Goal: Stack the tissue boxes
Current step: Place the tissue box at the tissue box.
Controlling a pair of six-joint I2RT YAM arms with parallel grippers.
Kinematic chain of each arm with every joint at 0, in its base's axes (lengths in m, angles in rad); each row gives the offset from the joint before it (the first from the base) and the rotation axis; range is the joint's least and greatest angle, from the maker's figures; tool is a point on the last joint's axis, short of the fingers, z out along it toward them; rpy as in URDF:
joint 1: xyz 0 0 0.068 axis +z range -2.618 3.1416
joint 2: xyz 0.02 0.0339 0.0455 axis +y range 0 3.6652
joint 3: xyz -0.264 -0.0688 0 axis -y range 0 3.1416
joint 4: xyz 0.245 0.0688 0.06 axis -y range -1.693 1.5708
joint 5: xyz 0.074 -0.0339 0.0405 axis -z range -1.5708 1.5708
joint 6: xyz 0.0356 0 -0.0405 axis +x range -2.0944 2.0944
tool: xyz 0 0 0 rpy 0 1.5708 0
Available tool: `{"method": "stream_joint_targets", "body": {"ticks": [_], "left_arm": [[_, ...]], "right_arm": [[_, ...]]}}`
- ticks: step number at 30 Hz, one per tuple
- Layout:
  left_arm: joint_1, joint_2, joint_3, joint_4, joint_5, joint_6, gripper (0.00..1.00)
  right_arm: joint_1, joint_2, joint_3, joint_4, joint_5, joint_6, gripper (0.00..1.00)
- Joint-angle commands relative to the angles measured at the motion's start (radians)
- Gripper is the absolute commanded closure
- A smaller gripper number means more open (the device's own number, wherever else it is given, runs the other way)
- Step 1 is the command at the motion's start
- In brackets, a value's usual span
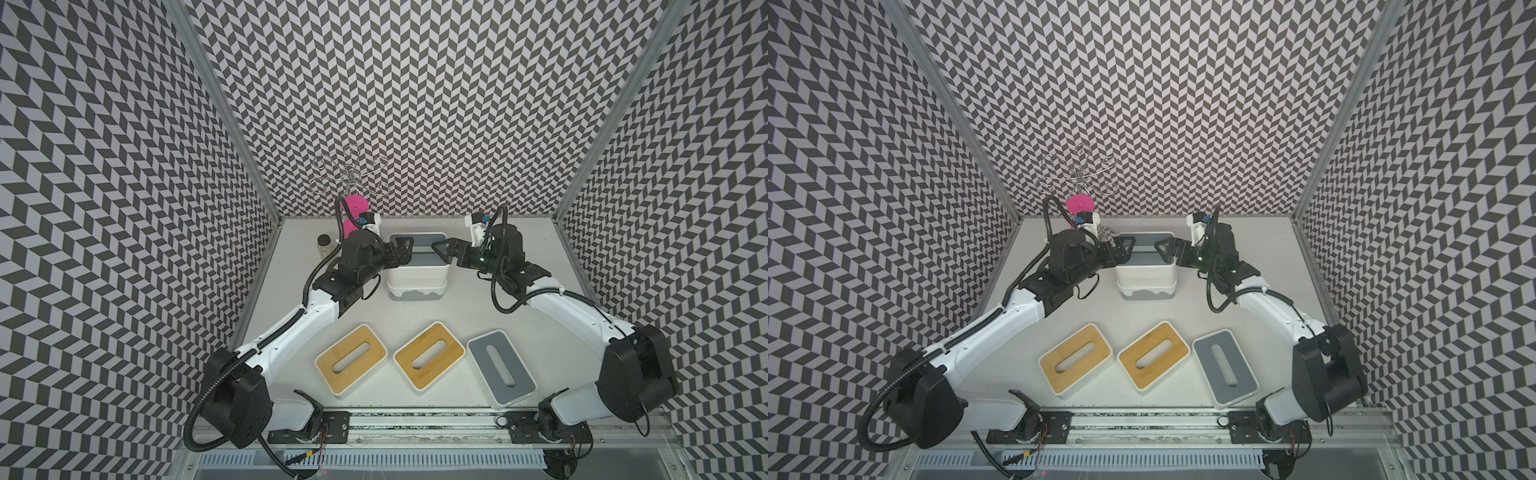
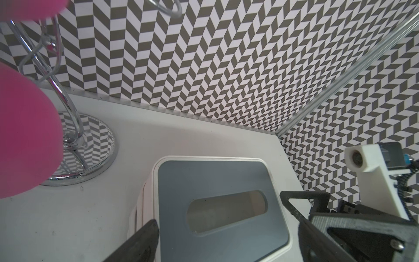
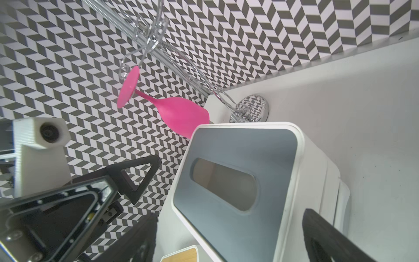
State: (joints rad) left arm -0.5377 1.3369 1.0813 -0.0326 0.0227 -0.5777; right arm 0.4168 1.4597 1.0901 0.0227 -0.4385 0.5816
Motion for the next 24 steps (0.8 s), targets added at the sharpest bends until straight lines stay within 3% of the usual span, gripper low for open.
{"method": "stream_joint_targets", "body": {"ticks": [1, 11, 18, 24], "left_arm": [[-0.014, -0.046, -0.011, -0.033, -0.006, 0.018, 0.04], [-0.120, -0.173, -0.112, -0.079, -0.061, 0.051, 0.04], [-0.344, -0.245, -0.190, -0.137, -0.209, 0.082, 0.05], [-0.564, -0.229, -0.246, -0.118, -0.242, 0.123, 0.06]], "right_arm": [[0.005, -0.062, -0.026, 0.033, 0.000, -0.021, 0.02], [0.009, -0.181, -0.153, 0.006, -0.071, -0.023, 0.03], [0.011, -0.318, -0.326, -0.008, -0.106, -0.059, 0.03], [0.011, -0.416, -0.463, -0.001, -0.135, -0.047, 0.02]]}}
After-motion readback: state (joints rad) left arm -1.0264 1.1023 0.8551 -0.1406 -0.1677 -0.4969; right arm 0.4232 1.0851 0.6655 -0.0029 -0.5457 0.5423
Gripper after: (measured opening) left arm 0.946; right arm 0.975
